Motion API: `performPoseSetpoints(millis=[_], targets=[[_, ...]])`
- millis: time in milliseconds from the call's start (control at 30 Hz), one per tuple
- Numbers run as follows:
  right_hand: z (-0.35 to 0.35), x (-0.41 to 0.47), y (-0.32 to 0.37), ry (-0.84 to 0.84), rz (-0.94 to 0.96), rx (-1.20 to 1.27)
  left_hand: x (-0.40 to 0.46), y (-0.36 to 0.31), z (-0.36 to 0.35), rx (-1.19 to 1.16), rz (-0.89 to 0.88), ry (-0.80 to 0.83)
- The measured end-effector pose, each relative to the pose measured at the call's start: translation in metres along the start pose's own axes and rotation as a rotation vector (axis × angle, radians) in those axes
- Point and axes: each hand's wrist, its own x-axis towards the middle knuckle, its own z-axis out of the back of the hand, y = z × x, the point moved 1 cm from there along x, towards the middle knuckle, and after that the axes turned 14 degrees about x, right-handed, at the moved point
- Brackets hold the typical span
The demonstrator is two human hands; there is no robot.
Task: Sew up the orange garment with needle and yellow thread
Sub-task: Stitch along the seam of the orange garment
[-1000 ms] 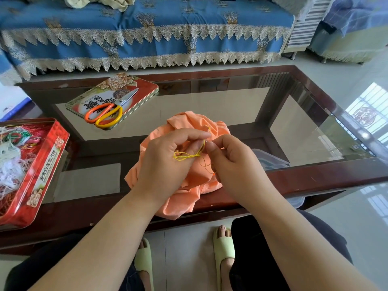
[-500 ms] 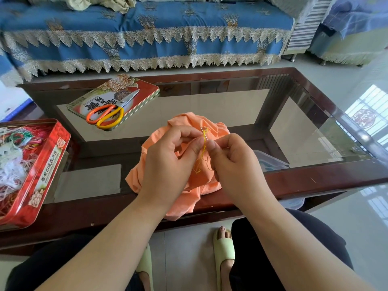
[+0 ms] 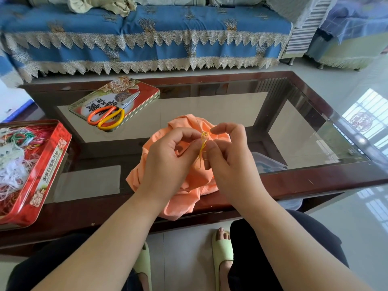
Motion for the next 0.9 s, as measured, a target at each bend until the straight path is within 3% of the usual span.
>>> performPoseSetpoints(millis=[200, 333, 467, 633, 800, 900], targets=[[0.002, 0.006, 0.005, -0.042, 0.017, -0.034, -0.001, 0.0, 0.005, 0.045, -0.097, 0.007], [0.017, 0.017, 0.005, -0.249, 0.02, -0.114, 0.001, 0.002, 0.01, 0.065, -0.14, 0.037], [0.021, 0.027, 0.005, -0.039, -0.051, -0.271, 0.001, 0.002, 0.014, 0.043, -0.096, 0.152], [0.013, 0.025, 0.01, 0.047, -0.059, -0.156, 0.006, 0.003, 0.021, 0.063, -0.019, 0.3], [0.004, 0.051, 0.012, -0.16, -0.182, 0.248, 0.017, 0.011, 0.038, 0.143, 0.027, 0.418], [0.001, 0.076, 0.017, -0.128, -0.292, 0.181, 0.018, 0.027, 0.046, 0.117, 0.095, 0.431]])
